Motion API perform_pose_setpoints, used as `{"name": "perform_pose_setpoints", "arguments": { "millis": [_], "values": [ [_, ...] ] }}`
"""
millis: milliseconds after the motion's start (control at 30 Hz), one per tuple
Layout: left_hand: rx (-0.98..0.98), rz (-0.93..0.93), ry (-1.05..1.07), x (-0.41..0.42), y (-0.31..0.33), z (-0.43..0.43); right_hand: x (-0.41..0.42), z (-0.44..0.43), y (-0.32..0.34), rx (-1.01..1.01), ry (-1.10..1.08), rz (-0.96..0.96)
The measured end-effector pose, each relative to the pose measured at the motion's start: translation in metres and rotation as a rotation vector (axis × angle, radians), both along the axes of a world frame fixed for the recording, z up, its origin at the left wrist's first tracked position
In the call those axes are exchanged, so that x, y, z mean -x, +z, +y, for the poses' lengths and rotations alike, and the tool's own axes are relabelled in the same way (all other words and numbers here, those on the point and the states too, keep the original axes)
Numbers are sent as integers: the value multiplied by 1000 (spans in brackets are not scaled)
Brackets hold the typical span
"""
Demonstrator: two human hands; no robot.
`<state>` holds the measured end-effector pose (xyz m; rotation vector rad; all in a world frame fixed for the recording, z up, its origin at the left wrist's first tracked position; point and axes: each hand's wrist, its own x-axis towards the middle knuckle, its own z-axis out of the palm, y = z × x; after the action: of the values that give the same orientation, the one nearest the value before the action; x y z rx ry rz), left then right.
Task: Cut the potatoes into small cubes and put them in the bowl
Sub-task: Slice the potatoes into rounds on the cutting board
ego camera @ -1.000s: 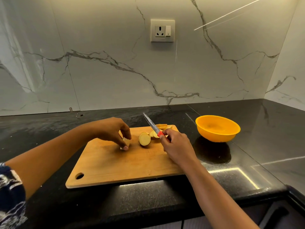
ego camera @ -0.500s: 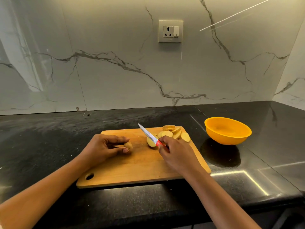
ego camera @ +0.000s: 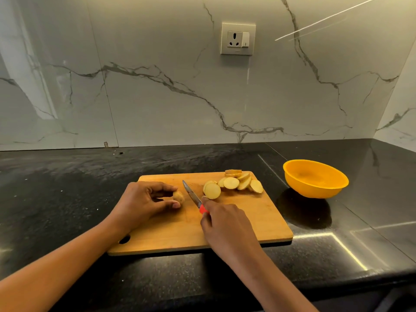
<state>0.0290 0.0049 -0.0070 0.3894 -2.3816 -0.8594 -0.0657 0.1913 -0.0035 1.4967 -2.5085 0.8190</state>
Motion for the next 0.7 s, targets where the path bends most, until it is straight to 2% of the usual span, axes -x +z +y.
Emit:
{"name": "perform_pose_setpoints", "arguments": {
  "millis": [300, 700],
  "values": [
    [117, 6, 52, -2, -1, 0, -12, -5, 0, 62, 10, 42],
    [118, 15, 45, 0, 2, 4, -19, -9, -2, 60, 10, 43]
  ]
}}
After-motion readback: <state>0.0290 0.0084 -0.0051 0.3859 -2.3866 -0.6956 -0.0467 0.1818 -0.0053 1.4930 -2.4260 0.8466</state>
